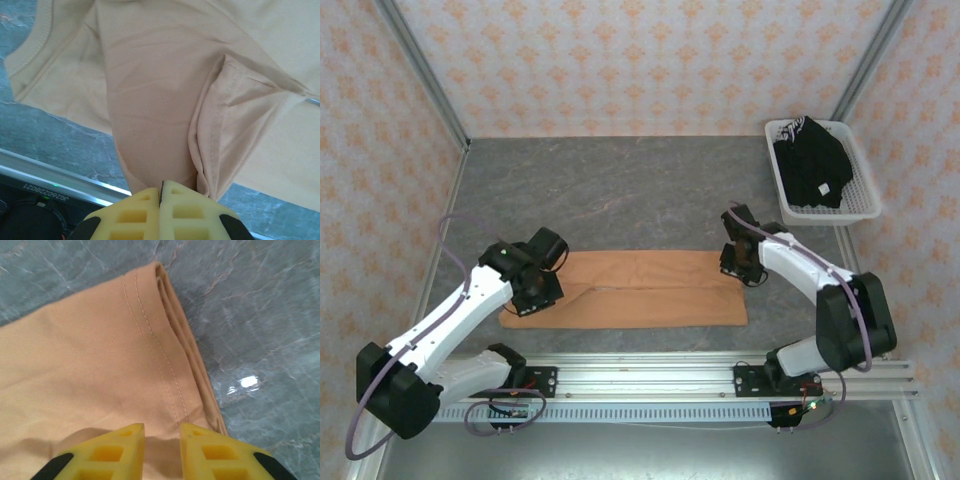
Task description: Fold and stack the t-shirts
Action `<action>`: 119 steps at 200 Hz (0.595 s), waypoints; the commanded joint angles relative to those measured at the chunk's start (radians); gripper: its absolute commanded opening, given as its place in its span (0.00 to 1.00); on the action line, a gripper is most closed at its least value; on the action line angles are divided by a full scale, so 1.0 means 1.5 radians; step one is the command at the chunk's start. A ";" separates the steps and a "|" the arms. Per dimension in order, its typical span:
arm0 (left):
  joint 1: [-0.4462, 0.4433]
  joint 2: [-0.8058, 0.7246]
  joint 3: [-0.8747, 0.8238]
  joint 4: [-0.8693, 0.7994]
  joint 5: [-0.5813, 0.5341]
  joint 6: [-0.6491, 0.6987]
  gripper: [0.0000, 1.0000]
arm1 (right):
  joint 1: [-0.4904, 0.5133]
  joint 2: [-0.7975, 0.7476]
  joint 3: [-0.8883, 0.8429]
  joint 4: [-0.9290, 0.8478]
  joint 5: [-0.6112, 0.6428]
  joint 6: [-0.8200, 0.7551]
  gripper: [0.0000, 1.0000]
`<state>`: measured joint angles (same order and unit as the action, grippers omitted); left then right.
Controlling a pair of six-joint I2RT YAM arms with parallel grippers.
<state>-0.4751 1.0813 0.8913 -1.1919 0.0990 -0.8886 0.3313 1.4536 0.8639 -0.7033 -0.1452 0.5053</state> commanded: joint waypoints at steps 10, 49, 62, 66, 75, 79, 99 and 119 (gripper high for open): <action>-0.041 0.012 0.017 0.000 0.005 -0.053 0.00 | 0.002 0.043 0.001 0.018 -0.004 0.010 0.18; -0.085 0.013 0.025 -0.001 -0.010 -0.089 0.00 | 0.002 0.053 -0.014 0.003 0.031 0.014 0.08; -0.093 0.014 0.030 -0.016 -0.027 -0.094 0.00 | 0.002 0.035 -0.015 -0.006 0.036 0.017 0.08; -0.095 0.014 0.032 -0.021 -0.032 -0.095 0.00 | 0.001 0.028 -0.015 -0.010 0.037 0.017 0.08; -0.097 0.012 0.036 -0.031 -0.039 -0.097 0.00 | 0.003 0.003 -0.015 -0.015 0.038 0.018 0.08; -0.098 0.011 0.037 -0.033 -0.040 -0.098 0.00 | 0.003 -0.009 -0.014 -0.017 0.040 0.018 0.08; -0.101 0.006 0.039 -0.045 -0.051 -0.101 0.00 | 0.005 -0.052 -0.011 -0.034 0.036 0.015 0.09; -0.100 0.005 0.040 -0.051 -0.056 -0.101 0.00 | 0.007 -0.065 -0.020 -0.036 0.012 0.014 0.09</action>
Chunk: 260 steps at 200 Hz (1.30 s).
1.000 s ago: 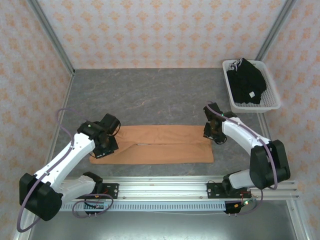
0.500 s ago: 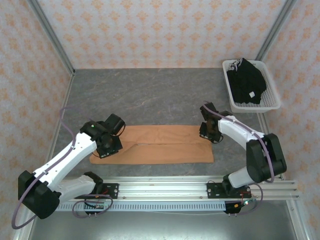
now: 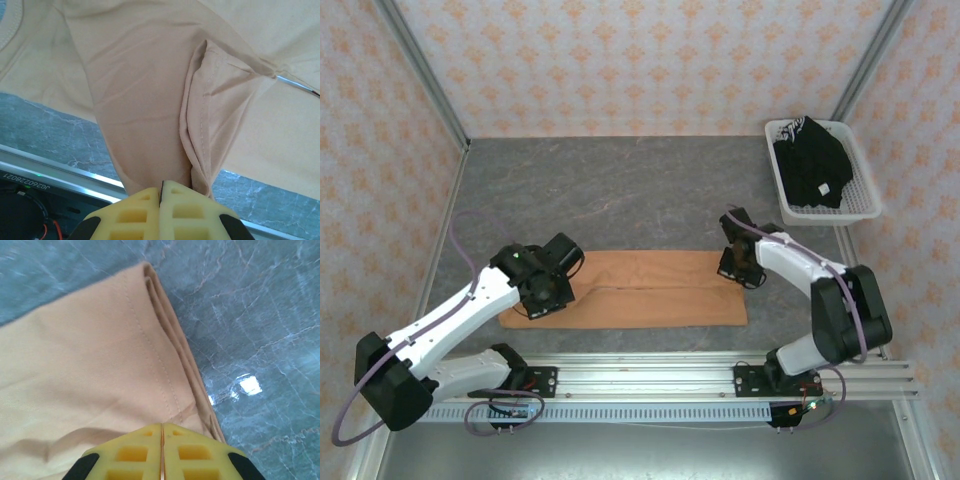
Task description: Fold and stack the t-shirts
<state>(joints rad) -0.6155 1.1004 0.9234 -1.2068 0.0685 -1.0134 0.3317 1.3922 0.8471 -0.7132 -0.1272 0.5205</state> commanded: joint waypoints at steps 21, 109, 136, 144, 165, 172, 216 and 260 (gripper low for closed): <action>-0.008 -0.009 0.013 -0.022 -0.022 -0.017 0.00 | 0.011 -0.009 -0.040 -0.011 -0.014 0.011 0.09; -0.061 0.011 -0.007 0.057 0.057 -0.051 0.00 | 0.012 0.041 -0.099 0.007 0.004 0.008 0.08; -0.062 0.001 -0.019 0.047 0.028 -0.059 0.00 | 0.012 0.025 -0.082 -0.005 0.006 0.006 0.10; -0.062 0.001 -0.022 0.045 0.021 -0.059 0.00 | 0.011 0.023 -0.074 -0.013 0.007 0.002 0.12; -0.062 0.009 -0.024 0.032 0.007 -0.056 0.00 | 0.011 0.012 -0.051 -0.037 0.013 -0.006 0.13; -0.062 0.011 -0.025 0.033 0.006 -0.053 0.00 | 0.011 0.005 -0.044 -0.044 0.014 -0.008 0.15; -0.062 0.035 -0.038 0.027 0.010 -0.033 0.00 | 0.011 -0.029 -0.018 -0.046 -0.011 -0.013 0.18; -0.062 0.067 -0.025 -0.043 -0.089 0.005 0.00 | 0.016 0.021 -0.058 0.014 -0.045 0.005 0.18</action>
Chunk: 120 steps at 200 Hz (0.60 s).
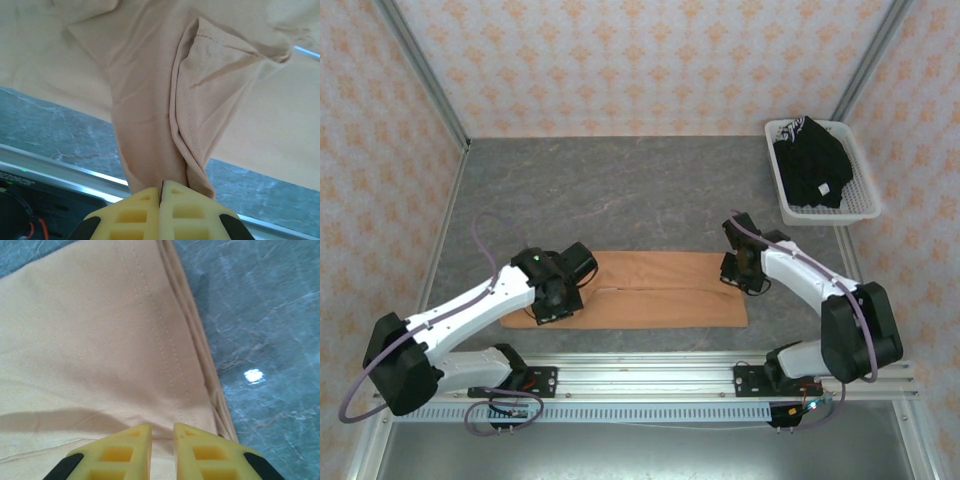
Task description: Fold and stack the t-shirts
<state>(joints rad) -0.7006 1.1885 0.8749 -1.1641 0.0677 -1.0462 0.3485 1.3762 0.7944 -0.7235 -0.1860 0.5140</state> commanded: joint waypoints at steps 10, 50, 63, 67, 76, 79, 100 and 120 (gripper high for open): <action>-0.006 0.013 0.009 -0.083 -0.109 0.032 0.00 | 0.005 0.052 -0.027 0.023 0.001 0.012 0.18; -0.005 0.019 0.021 -0.107 -0.177 0.028 0.00 | 0.006 0.114 -0.013 0.016 0.028 0.016 0.16; -0.005 0.020 0.032 -0.121 -0.205 0.023 0.00 | 0.006 0.124 -0.004 0.009 0.037 0.015 0.15; -0.005 0.020 0.035 -0.122 -0.213 0.024 0.00 | 0.006 0.127 -0.001 0.006 0.039 0.015 0.15; -0.005 0.022 0.040 -0.126 -0.233 0.027 0.00 | 0.006 0.129 0.001 0.005 0.041 0.015 0.15; -0.004 0.024 0.042 -0.128 -0.239 0.028 0.00 | 0.006 0.129 0.002 0.006 0.039 0.015 0.15; 0.000 0.046 0.057 -0.134 -0.281 0.034 0.00 | 0.007 0.127 0.002 0.006 0.038 0.013 0.15; 0.014 0.063 0.060 -0.127 -0.314 0.034 0.00 | 0.006 0.133 0.004 0.001 0.039 0.009 0.15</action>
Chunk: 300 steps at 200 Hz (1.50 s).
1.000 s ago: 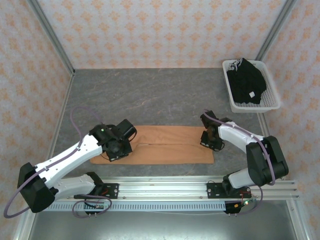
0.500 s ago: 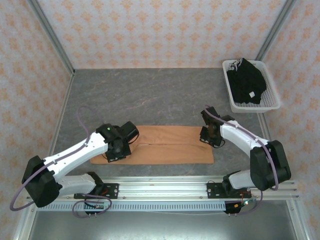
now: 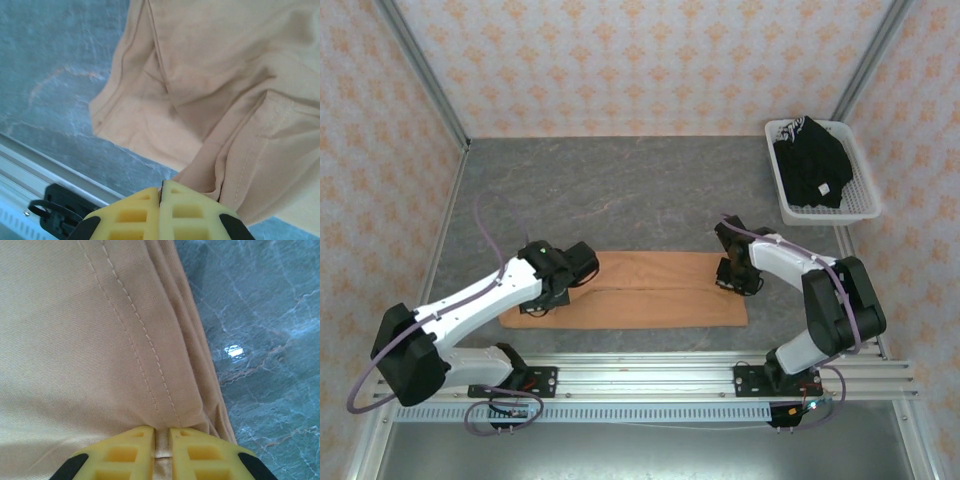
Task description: Fold and stack the t-shirts
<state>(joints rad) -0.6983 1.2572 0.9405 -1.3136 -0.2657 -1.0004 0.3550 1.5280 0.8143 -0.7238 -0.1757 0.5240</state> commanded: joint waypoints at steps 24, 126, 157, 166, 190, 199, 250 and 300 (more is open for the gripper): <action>0.034 0.012 0.008 -0.008 -0.116 -0.007 0.00 | 0.002 0.037 -0.005 -0.005 0.039 0.000 0.14; 0.322 0.019 -0.108 0.194 -0.028 -0.058 0.49 | 0.003 0.023 0.007 -0.024 0.030 0.001 0.14; 0.322 -0.048 -0.072 0.152 0.013 -0.047 0.58 | 0.003 -0.007 0.023 -0.046 0.044 -0.006 0.14; 0.318 -0.080 -0.074 0.164 0.063 -0.038 0.56 | 0.003 -0.020 0.028 -0.052 0.048 -0.010 0.14; 0.295 -0.125 -0.101 0.185 0.188 -0.043 0.45 | 0.004 -0.047 0.037 -0.054 0.048 -0.023 0.14; 0.283 -0.129 -0.115 0.183 0.222 -0.050 0.43 | 0.004 -0.051 0.040 -0.052 0.043 -0.028 0.14; 0.277 -0.131 -0.173 0.127 0.246 -0.069 0.55 | 0.007 -0.040 0.054 -0.035 0.009 -0.043 0.14; 0.298 -0.152 -0.253 0.156 0.299 -0.155 0.59 | 0.009 -0.036 0.057 -0.033 0.007 -0.043 0.14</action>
<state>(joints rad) -0.2592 1.0576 0.5846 -1.0584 0.1661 -1.1442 0.3603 1.4658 0.8761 -0.7689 -0.1692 0.4706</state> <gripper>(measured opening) 0.578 0.142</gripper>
